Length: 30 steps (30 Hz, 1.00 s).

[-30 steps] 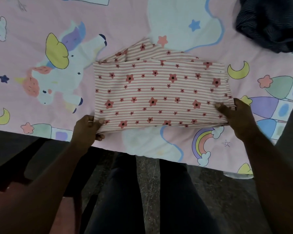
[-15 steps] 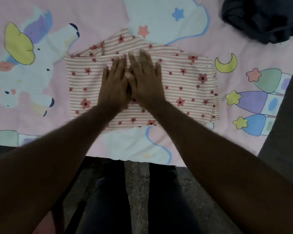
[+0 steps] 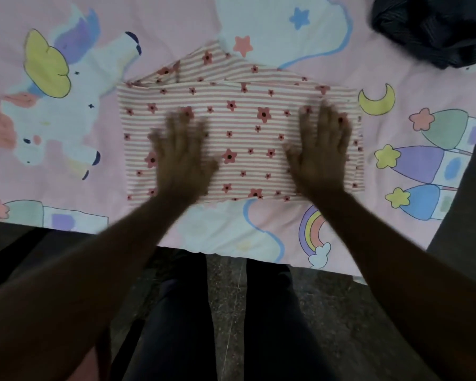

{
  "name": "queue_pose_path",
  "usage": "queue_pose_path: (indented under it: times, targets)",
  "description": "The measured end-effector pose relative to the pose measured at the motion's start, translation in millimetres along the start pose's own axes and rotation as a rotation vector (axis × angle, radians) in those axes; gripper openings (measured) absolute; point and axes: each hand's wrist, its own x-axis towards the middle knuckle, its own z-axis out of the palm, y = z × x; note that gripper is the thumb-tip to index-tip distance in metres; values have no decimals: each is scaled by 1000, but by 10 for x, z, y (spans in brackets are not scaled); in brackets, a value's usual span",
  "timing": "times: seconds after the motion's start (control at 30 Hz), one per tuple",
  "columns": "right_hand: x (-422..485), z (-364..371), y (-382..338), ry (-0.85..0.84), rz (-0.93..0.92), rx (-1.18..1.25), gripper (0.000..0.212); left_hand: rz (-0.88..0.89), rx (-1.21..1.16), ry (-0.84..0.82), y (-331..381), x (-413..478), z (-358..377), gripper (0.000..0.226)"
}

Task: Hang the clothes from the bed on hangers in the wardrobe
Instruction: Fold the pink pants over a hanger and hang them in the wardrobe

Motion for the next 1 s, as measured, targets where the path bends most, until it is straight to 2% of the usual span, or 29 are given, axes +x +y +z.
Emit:
queue_pose_path:
  times: [0.1,0.17,0.27,0.33,0.4,0.5,0.63,0.7,0.77,0.87,1.0]
  targets:
    - [-323,185,-411,-112,-205,110,59,164,-16,-55,406,-195,173,62]
    - [-386,244,-599,-152,-158,127,58,133,-10,-96,401,-291,211,62]
    - [-279,150,-793,-154,-24,136,64,110,28,-85,89,-428,167,63]
    - [-153,78,-1006,-194,-43,153,72,90,53,-49,-259,-591,92,64]
    - [-16,24,-1290,-263,-138,158,82,59,76,-52,-639,-790,15,67]
    - [174,-31,-1805,-383,-317,129,97,-124,113,-93,-1225,-1009,-180,72]
    - [362,18,-2496,-525,-370,50,110,-451,107,-173,-1948,-1100,-523,80]
    - [380,86,-2684,-608,-304,2,114,-495,104,-180,-2160,-995,-693,79]
    - [380,139,-2826,-611,-264,-56,117,-486,81,-156,-2401,-806,-889,65]
    - [402,164,-2930,-606,-224,-95,126,-468,71,-35,-2765,-494,-1131,48]
    - [423,75,-3042,-651,-154,-140,131,-667,150,59,-3304,-224,-1368,50]
